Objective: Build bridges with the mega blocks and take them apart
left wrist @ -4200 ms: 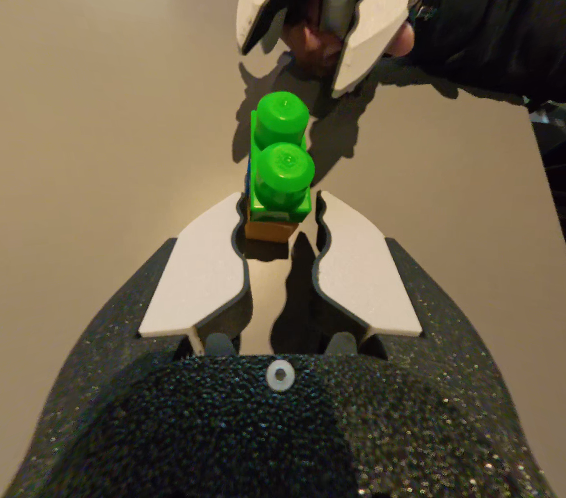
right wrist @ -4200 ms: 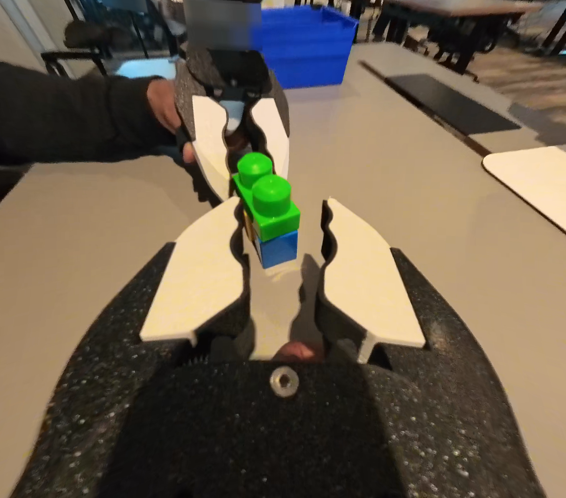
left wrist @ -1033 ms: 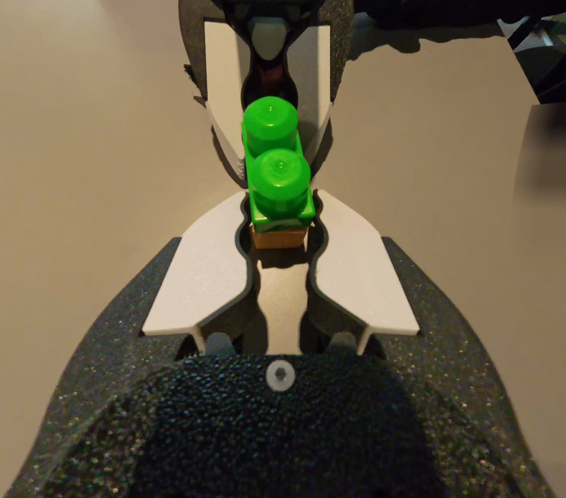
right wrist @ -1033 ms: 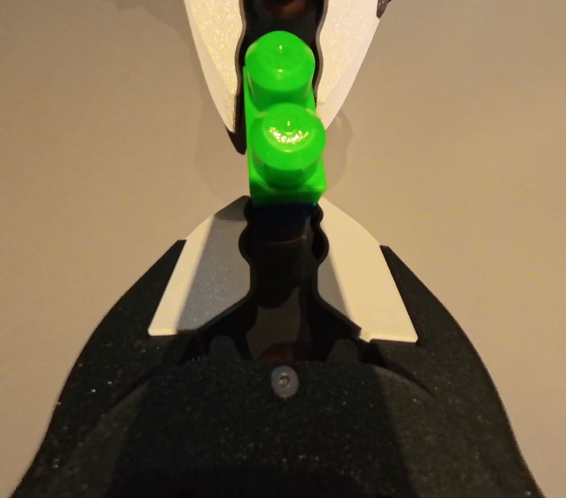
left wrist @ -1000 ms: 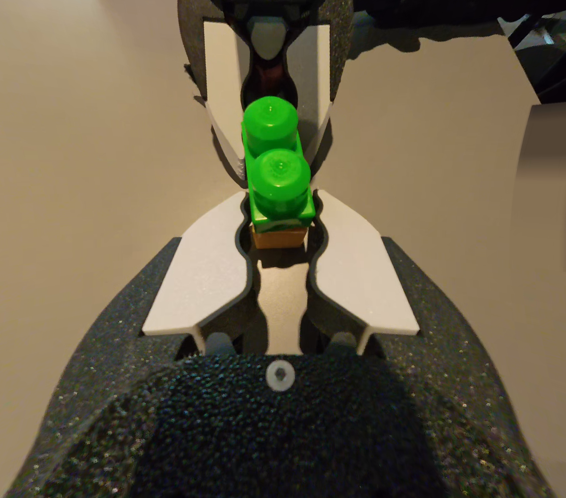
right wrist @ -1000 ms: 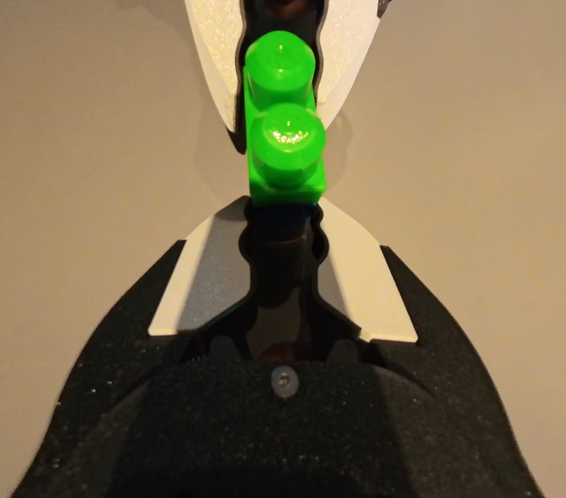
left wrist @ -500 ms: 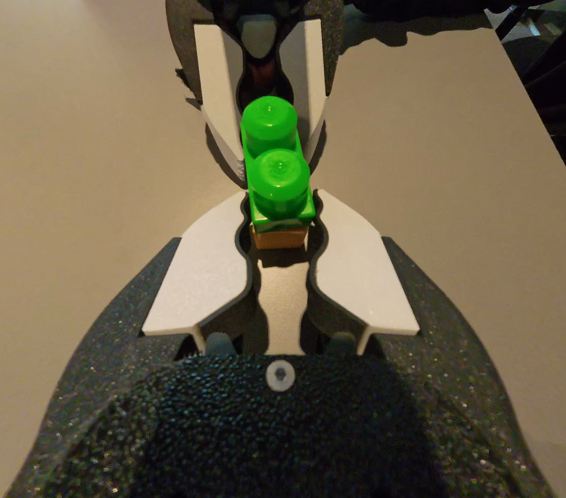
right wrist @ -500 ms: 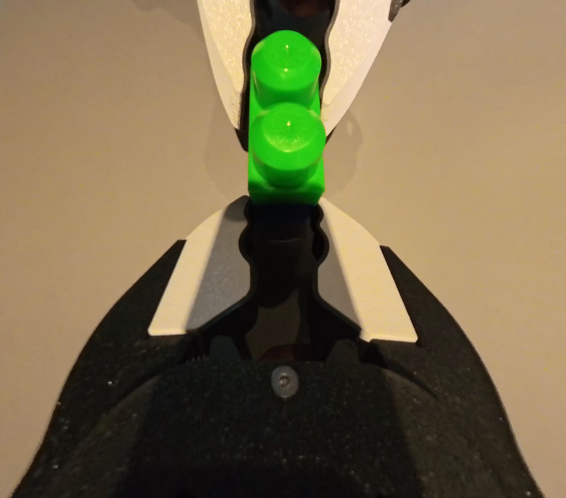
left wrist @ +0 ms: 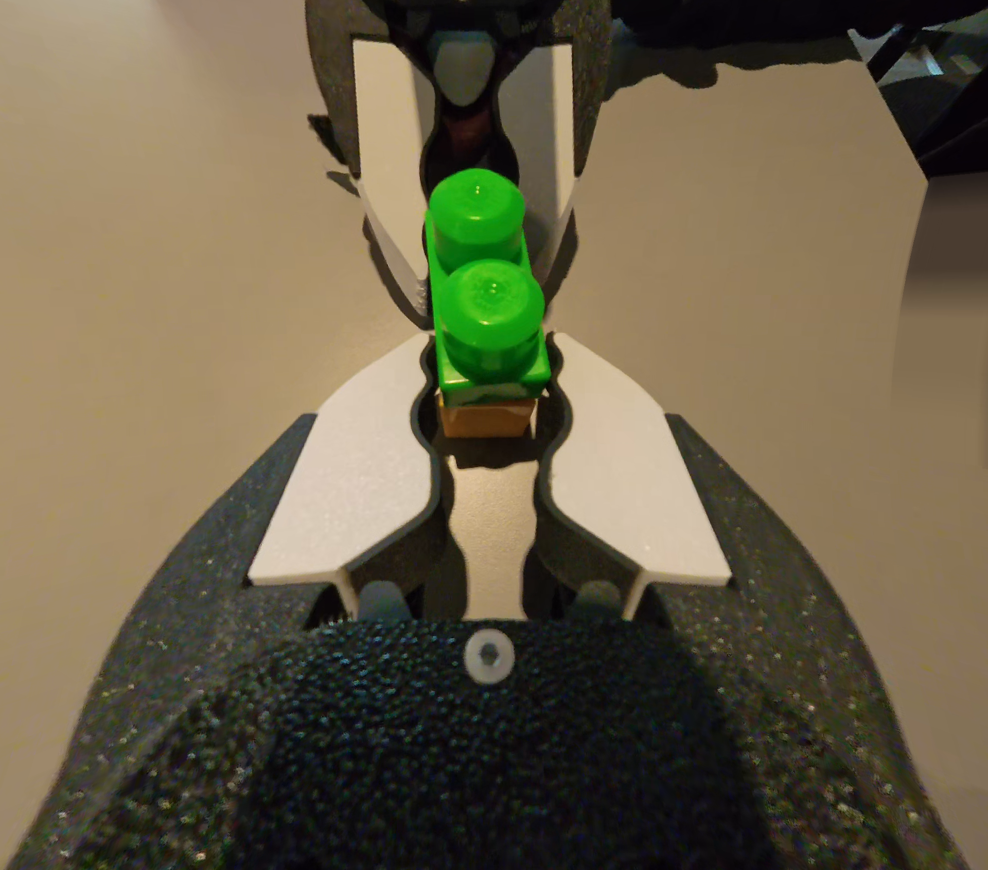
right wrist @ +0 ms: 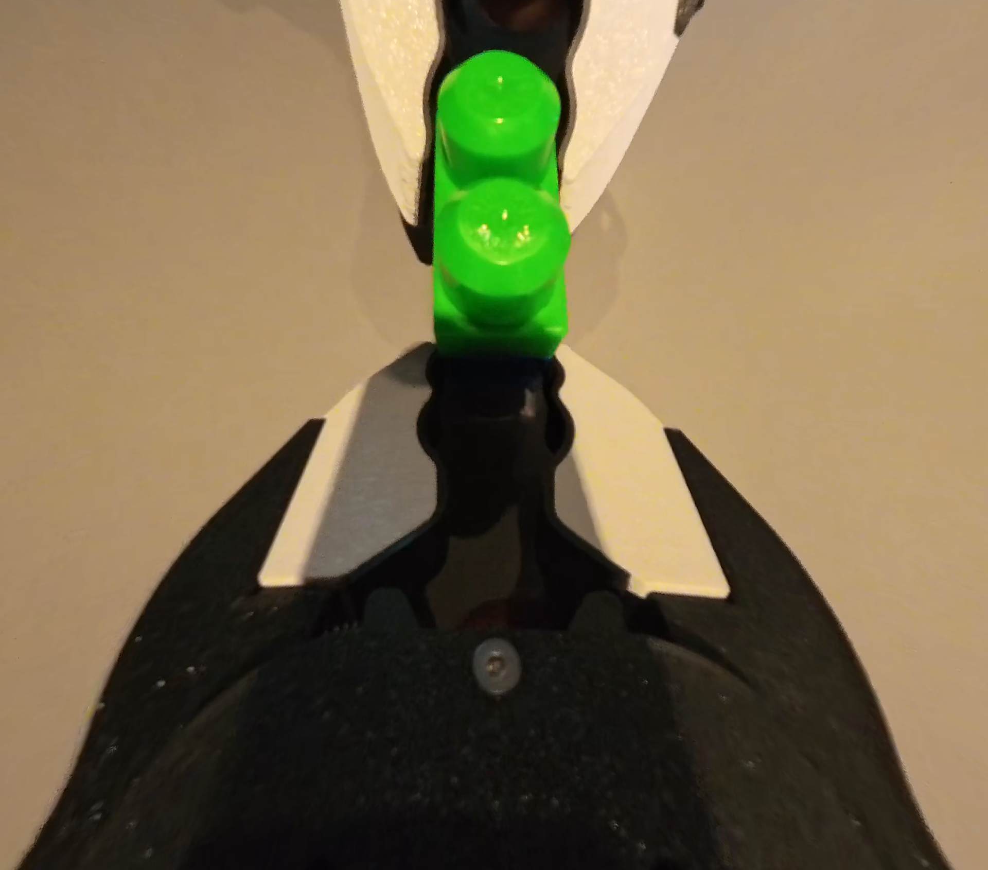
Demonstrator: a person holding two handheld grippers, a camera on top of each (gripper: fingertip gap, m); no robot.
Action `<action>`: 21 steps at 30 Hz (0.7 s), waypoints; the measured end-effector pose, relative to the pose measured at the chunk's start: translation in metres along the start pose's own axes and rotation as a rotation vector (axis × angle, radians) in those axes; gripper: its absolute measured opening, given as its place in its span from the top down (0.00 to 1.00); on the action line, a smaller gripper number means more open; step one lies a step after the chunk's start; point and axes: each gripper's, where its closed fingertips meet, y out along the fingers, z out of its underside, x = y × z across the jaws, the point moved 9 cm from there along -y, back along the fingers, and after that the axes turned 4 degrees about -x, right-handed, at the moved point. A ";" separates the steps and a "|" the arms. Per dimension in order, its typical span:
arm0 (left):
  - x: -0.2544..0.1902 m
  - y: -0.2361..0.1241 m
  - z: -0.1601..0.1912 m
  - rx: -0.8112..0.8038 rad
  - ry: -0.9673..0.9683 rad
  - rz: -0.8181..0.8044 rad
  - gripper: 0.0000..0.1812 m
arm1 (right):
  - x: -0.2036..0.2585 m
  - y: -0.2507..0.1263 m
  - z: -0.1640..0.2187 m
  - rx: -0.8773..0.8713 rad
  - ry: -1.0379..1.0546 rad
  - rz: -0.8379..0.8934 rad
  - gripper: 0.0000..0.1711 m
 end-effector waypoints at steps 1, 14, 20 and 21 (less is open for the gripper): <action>0.000 0.000 0.000 0.004 -0.003 -0.012 0.80 | 0.000 0.000 0.001 0.014 0.002 0.021 0.78; 0.001 -0.001 0.002 -0.011 -0.040 -0.032 0.80 | -0.004 -0.027 -0.010 -0.385 0.090 0.029 0.61; 0.001 0.000 0.003 -0.022 -0.045 -0.029 0.80 | 0.001 -0.010 -0.013 -0.252 0.025 0.088 0.78; 0.002 0.000 0.003 -0.013 -0.042 -0.027 0.80 | 0.001 -0.009 -0.014 -0.250 0.024 0.087 0.78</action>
